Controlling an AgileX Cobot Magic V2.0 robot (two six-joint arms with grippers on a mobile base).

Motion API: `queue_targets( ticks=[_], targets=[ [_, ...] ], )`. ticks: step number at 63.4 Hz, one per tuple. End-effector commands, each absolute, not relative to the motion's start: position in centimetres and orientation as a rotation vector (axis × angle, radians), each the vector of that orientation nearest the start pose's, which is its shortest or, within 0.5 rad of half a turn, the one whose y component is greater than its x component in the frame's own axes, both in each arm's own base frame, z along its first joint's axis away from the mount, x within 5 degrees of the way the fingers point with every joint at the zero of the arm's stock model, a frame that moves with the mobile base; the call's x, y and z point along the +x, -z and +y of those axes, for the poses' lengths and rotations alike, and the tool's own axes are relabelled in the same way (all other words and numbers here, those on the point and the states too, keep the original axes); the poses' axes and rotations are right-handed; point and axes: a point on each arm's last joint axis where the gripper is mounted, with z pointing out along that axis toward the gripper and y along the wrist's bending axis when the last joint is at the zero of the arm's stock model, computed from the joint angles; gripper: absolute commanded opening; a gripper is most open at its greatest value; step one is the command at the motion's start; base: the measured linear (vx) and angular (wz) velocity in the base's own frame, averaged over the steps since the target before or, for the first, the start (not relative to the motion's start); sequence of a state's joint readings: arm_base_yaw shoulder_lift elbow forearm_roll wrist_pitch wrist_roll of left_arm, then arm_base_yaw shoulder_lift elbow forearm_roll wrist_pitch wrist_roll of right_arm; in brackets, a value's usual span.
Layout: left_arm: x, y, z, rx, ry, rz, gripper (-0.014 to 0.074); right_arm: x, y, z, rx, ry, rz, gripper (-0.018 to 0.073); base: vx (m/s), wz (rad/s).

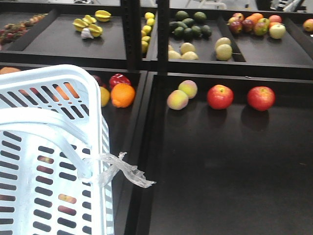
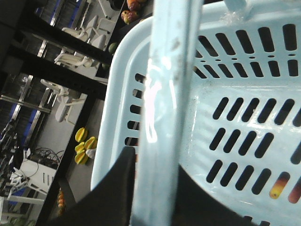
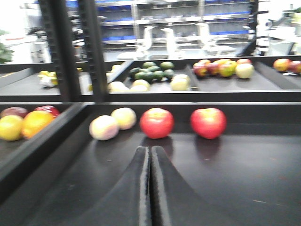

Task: Pick three apples into basket with both arms
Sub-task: 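Hold the basket up with the left gripper while turning the base, then drive the base around the fruit table carrying the basket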

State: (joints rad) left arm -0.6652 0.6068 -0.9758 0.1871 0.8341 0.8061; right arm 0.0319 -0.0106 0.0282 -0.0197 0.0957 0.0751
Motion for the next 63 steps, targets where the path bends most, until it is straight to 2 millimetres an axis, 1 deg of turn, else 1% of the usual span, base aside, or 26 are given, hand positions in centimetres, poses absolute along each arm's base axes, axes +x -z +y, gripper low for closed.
queue_targets(
  ticks=[1,40,63],
  targets=[
    [7.73,-43.15,-4.62,1.240,-0.302,1.332,-0.0008,5.65,-19.84,0.19,0.006,-0.061,1.522,-0.0009,-0.06,0.34],
    [7.73,-43.15,-4.62,1.240,-0.302,1.332,-0.0008,5.65,-19.84,0.19,0.006,-0.061,1.522,-0.0009,-0.10,0.51],
    [7.73,-43.15,-4.62,1.240,-0.302,1.332,-0.0007,5.65,-19.84,0.19,0.006,-0.061,1.522,-0.0009,-0.09,0.37]
  ],
)
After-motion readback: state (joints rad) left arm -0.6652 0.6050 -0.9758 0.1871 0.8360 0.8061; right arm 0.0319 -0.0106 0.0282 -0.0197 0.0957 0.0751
